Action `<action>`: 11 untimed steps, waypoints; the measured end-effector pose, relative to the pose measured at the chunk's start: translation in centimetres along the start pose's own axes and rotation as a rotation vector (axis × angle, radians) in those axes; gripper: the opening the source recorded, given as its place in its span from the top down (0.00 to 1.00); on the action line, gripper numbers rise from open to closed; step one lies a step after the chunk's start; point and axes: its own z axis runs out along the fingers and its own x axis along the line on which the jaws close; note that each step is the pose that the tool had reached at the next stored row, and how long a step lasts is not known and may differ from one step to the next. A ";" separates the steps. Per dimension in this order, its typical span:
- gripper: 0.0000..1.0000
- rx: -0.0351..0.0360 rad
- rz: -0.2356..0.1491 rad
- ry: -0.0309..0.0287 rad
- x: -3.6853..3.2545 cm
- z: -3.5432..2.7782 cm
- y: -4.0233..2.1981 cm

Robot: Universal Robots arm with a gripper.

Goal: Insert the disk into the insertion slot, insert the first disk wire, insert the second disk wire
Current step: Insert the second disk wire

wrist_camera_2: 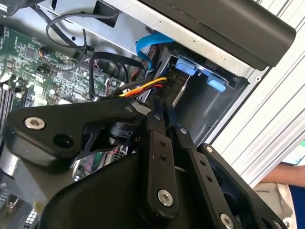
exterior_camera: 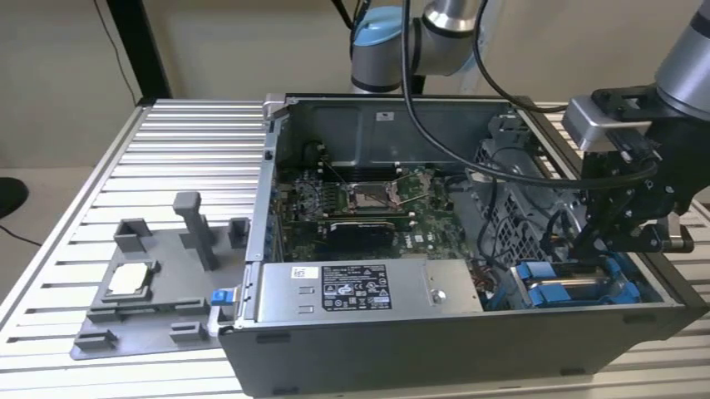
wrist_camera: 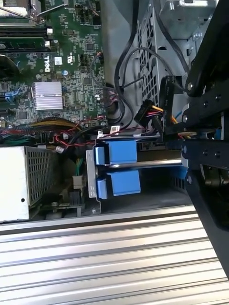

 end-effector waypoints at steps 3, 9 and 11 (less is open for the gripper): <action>1.00 0.0026 0.000 -0.0017 0.00 0.13 0.00; 1.00 0.0034 0.000 -0.0021 0.02 0.28 0.01; 1.00 0.0033 0.000 -0.0023 0.05 0.33 0.01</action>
